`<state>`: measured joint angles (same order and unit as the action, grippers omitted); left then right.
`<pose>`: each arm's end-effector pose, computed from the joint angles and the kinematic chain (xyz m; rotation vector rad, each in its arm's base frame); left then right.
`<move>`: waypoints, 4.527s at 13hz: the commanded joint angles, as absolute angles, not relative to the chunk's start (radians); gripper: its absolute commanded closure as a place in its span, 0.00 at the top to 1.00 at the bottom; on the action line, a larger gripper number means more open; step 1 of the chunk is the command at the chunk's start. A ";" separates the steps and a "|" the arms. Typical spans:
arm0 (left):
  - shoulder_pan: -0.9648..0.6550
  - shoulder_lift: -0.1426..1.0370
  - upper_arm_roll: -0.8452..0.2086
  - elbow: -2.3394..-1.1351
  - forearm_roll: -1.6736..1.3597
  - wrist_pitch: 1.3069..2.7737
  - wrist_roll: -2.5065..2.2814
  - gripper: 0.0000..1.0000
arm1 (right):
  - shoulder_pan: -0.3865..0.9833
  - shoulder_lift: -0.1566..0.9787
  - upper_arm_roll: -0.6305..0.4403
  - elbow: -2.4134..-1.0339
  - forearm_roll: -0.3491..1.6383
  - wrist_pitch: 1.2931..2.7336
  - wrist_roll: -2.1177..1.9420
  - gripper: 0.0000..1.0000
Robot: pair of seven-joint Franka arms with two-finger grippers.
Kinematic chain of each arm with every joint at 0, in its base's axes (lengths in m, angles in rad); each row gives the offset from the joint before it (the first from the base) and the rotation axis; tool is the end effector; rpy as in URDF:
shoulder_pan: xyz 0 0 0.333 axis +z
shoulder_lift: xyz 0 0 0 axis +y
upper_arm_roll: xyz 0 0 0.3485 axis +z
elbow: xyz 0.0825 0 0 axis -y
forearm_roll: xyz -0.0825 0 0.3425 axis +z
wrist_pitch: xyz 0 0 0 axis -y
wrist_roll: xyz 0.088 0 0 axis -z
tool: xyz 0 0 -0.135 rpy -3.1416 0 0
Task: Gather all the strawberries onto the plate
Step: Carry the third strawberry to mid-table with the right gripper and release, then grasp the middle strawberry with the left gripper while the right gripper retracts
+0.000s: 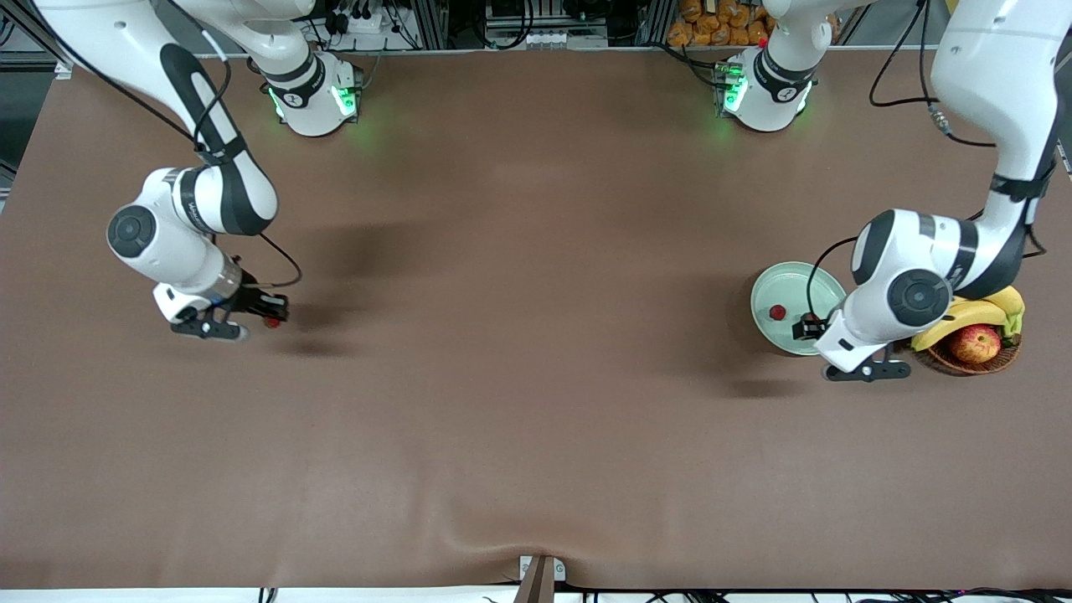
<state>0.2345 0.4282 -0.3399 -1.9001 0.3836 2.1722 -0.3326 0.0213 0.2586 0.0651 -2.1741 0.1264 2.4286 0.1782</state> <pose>0.5947 -0.0261 0.3066 -2.9564 -0.0135 0.1182 0.5399 0.0488 0.3076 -3.0301 0.2884 0.0263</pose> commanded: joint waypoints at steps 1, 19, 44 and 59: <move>0.236 0.368 -0.370 -1.835 0.353 2.082 -0.337 1.00 | 0.112 0.349 0.080 -1.946 0.199 2.300 0.381 0.00; 0.186 0.419 -0.485 -1.612 0.219 1.945 -0.337 1.00 | 0.719 0.923 0.167 -1.404 0.328 2.776 1.391 0.32; -0.293 0.749 -0.474 -1.563 0.466 2.111 -0.714 1.00 | -0.015 0.379 0.178 -1.404 0.095 1.734 0.575 1.00; -0.293 0.792 -0.480 -1.628 0.462 2.237 -0.419 0.72 | 0.018 0.051 -0.011 -1.471 -0.034 1.503 0.209 1.00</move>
<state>-0.2963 0.7934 -0.4747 -1.6213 0.4507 2.2286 -0.4293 -0.0077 0.0347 0.0082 -1.4901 0.0051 1.4949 0.2249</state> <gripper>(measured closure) 0.278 0.000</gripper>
